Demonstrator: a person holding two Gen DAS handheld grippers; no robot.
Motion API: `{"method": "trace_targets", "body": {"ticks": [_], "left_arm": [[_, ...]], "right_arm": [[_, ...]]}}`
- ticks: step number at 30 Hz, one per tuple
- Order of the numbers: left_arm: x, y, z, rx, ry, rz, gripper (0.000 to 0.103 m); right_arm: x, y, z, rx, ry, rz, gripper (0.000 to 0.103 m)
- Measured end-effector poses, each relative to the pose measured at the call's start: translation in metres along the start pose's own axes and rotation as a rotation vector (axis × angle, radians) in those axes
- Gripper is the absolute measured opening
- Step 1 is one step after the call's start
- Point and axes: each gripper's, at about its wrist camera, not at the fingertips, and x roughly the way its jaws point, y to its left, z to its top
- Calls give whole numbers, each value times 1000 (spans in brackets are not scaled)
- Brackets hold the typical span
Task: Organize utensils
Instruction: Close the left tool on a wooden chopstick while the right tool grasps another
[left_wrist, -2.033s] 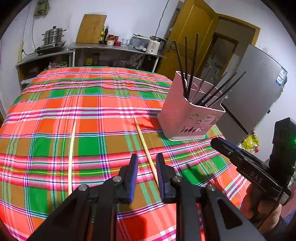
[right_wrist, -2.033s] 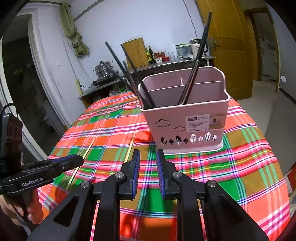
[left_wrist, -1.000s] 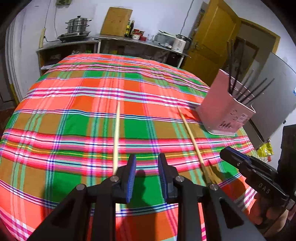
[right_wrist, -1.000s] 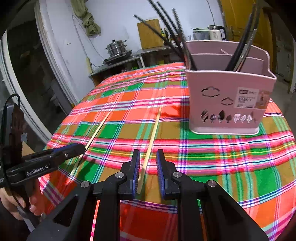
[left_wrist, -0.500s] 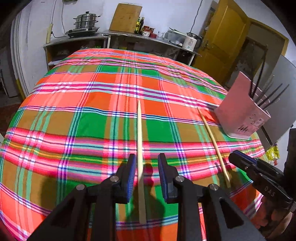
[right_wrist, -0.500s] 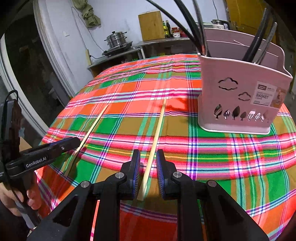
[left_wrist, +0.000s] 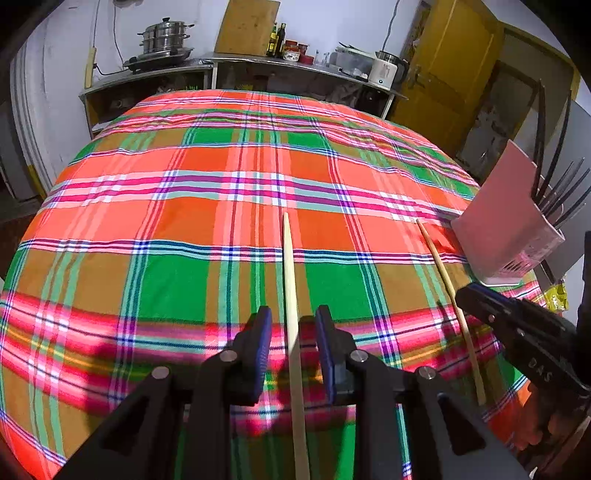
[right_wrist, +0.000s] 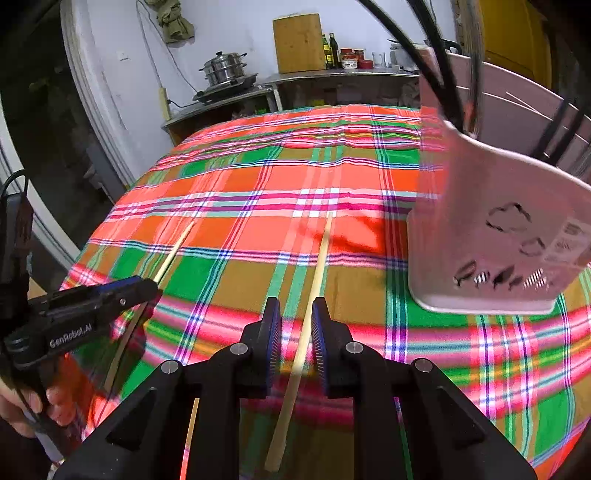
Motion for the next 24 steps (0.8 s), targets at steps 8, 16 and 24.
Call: {"method": "trace_targets", "body": {"ticks": [8,16,24], "left_arm": [[6,0,5,8,-11,36,15],[3,12,4,-51,-12,63,12],[11,0,13,38,31,103,14]], "right_arm": [[22,-2,10,5,41,-15,18],[21,11,9,-37,53,32,18],[31,15,20,-59,86,-8,18]]}}
